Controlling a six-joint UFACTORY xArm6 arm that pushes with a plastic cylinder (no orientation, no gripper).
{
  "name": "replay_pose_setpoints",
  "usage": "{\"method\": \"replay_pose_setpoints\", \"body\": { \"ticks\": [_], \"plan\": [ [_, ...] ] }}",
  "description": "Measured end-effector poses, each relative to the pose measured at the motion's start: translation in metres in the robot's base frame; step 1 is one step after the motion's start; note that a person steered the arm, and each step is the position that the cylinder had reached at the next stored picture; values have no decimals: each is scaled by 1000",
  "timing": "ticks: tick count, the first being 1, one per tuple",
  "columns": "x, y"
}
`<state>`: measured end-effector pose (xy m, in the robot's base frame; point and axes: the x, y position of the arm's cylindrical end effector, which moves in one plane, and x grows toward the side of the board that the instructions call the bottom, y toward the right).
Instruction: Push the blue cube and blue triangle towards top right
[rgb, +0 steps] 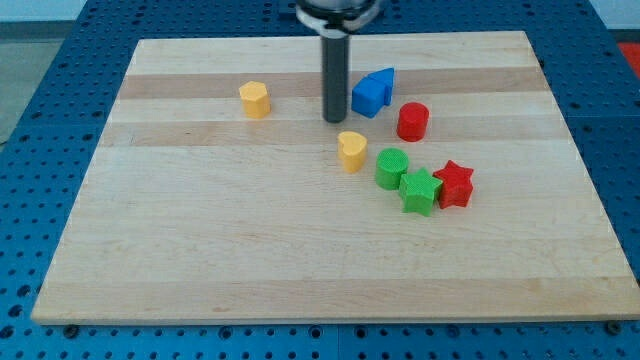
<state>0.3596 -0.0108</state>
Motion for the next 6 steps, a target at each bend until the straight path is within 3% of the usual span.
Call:
{"method": "replay_pose_setpoints", "body": {
  "ticks": [2,5,6],
  "plan": [
    [-17,70],
    [-46,66],
    [-26,64]
  ]
}}
